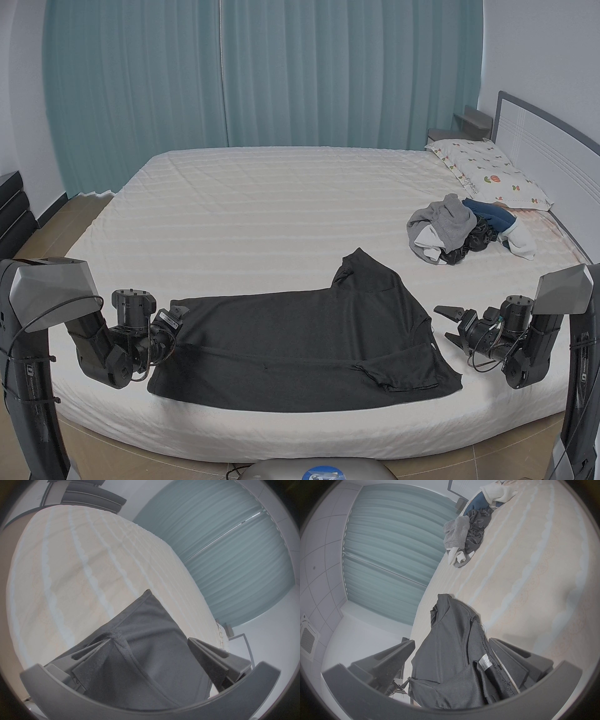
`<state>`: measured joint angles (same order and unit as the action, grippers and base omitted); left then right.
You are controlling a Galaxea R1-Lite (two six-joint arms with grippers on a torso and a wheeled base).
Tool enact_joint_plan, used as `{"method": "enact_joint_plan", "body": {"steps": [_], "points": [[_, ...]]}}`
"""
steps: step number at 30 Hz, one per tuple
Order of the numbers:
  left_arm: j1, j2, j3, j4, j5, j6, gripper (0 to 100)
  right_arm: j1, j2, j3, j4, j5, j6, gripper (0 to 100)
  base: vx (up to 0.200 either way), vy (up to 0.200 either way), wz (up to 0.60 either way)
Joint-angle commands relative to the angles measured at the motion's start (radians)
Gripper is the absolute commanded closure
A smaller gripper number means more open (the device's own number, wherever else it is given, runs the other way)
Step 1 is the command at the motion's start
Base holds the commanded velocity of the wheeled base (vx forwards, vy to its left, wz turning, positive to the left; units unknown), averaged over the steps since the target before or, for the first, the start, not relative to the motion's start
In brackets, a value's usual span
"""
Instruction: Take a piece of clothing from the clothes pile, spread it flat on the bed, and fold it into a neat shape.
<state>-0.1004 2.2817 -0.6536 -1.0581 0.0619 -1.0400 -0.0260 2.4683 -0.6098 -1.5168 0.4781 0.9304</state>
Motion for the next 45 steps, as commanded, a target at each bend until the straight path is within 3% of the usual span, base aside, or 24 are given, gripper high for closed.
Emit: {"method": "enact_joint_plan", "body": {"steps": [1, 15, 21, 30, 35, 45], "points": [[0.039, 0.004, -0.02, -0.039, -0.002, -0.011, 0, 0.0, 0.001, 0.001, 0.0, 0.001, -0.001, 0, 0.0, 0.0, 0.0], [0.057, 0.004, 0.028, -0.048, -0.059, -0.005, 0, 0.0, 0.001, 0.001, 0.0, 0.001, -0.001, 0, 0.0, 0.0, 0.0], [0.09, 0.007, 0.035, -0.046, -0.172, 0.083, 0, 0.001, 0.003, 0.001, 0.0, 0.001, -0.005, 0, 0.0, 0.0, 0.0], [0.122, 0.035, 0.052, -0.046, -0.175, 0.1, 0, 0.001, -0.005, 0.013, -0.002, -0.009, -0.021, 0, 0.0, 0.0, 0.0], [0.146, 0.028, 0.072, -0.059, -0.18, 0.1, 0, 0.044, -0.06, 0.07, -0.043, -0.01, -0.028, 0, 0.0, 0.0, 0.0], [0.15, 0.03, 0.085, -0.074, -0.188, 0.1, 0, 0.103, -0.017, 0.074, -0.034, -0.01, -0.174, 0, 0.0, 0.0, 0.0]]}}
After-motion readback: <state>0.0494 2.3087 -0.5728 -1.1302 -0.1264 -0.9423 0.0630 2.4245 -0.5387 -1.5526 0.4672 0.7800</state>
